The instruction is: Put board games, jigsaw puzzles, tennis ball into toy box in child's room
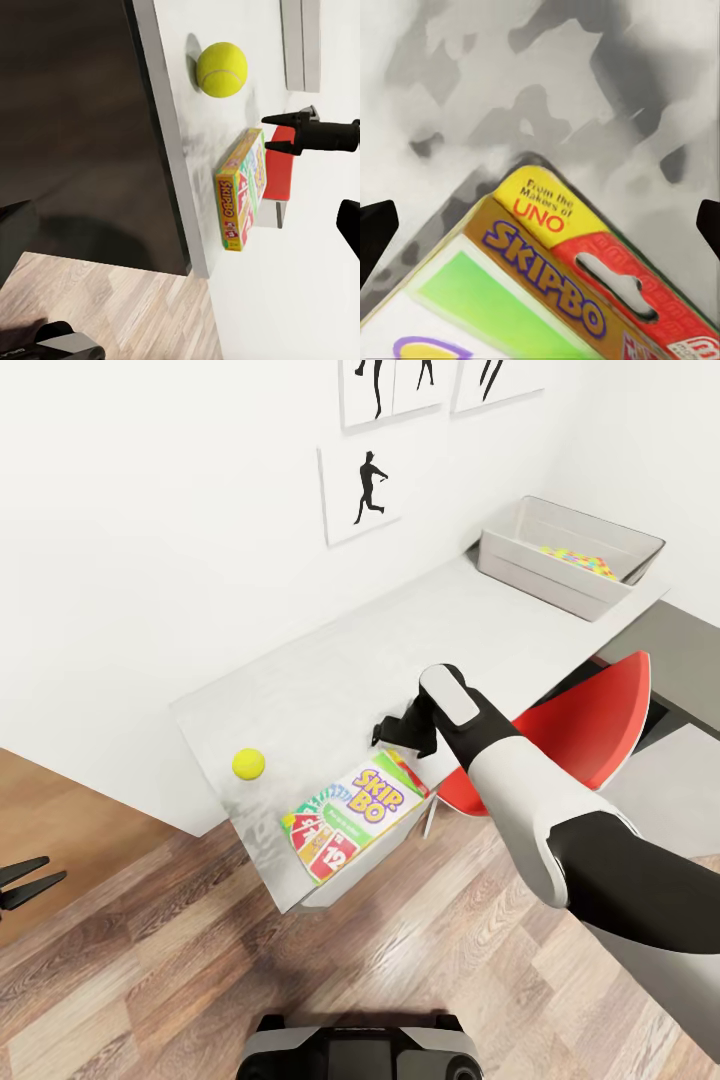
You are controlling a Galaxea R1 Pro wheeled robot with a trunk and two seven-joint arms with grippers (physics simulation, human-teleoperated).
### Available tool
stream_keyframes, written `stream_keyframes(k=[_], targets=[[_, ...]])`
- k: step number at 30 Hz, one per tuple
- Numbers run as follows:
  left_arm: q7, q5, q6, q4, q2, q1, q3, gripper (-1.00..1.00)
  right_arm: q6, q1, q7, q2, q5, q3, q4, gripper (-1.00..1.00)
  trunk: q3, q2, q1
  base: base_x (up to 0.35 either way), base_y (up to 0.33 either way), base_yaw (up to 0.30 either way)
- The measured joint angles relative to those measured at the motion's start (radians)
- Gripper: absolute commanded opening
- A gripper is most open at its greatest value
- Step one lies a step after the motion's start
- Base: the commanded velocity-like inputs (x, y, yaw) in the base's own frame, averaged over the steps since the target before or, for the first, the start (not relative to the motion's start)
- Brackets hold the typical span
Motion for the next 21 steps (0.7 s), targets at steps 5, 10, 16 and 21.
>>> stream_keyframes(k=[5, 10, 16, 21], targets=[[0.000, 0.000, 0.000, 0.000, 0.000, 0.000, 0.000, 1.00, 0.002, -0.003, 0.000, 0.000, 0.000, -0.001, 0.000, 1.00, 0.000, 0.000, 0.000, 0.000, 0.000, 0.000], [0.000, 0.000, 0.000, 0.000, 0.000, -0.001, 0.000, 1.00, 0.002, -0.004, 0.000, 0.000, 0.000, 0.000, 0.001, 1.00, 0.000, 0.000, 0.000, 0.000, 0.000, 0.000], [0.000, 0.000, 0.000, 0.000, 0.000, 0.000, 0.000, 1.00, 0.003, -0.004, 0.000, 0.000, -0.001, -0.001, 0.006, 1.00, 0.000, 0.000, 0.000, 0.000, 0.000, 0.000], [0.000, 0.000, 0.000, 0.000, 0.000, 0.000, 0.000, 1.00, 0.006, -0.004, 0.000, 0.000, -0.002, -0.001, 0.040, 1.00, 0.000, 0.000, 0.000, 0.000, 0.000, 0.000]])
